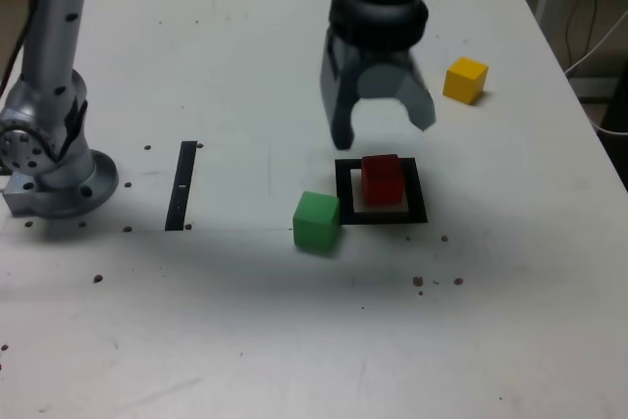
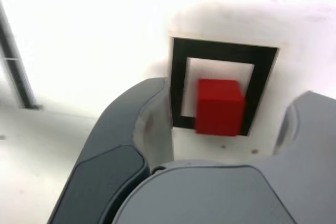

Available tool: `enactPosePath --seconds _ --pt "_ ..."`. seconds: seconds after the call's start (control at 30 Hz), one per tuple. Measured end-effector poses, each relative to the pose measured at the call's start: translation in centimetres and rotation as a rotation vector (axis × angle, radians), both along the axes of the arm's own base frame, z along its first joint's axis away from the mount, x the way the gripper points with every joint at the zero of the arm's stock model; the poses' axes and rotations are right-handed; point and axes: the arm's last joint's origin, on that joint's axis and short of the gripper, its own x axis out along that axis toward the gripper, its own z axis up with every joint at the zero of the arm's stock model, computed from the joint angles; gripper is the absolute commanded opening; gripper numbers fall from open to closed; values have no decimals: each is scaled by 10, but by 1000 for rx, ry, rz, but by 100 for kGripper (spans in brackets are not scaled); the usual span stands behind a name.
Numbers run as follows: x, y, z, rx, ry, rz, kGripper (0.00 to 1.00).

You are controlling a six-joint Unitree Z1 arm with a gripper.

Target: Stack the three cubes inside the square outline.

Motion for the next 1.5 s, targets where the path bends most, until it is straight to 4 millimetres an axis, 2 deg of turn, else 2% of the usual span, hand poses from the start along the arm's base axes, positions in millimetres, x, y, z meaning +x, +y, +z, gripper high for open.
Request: enactPosePath --seconds 0.2,0.57,0.73,0.9,1.03,1.17,1.5 --pt "17 14 20 -9 30 -33 99" --pt "68 82 26 -14 -46 39 99" --pt "88 104 26 -1 -110 41 99" --pt "96 126 10 8 -96 87 99" --pt "98 135 5 13 -93 150 99" --pt "98 141 0 22 -81 171 99" --pt "115 146 -41 20 -17 111 99"
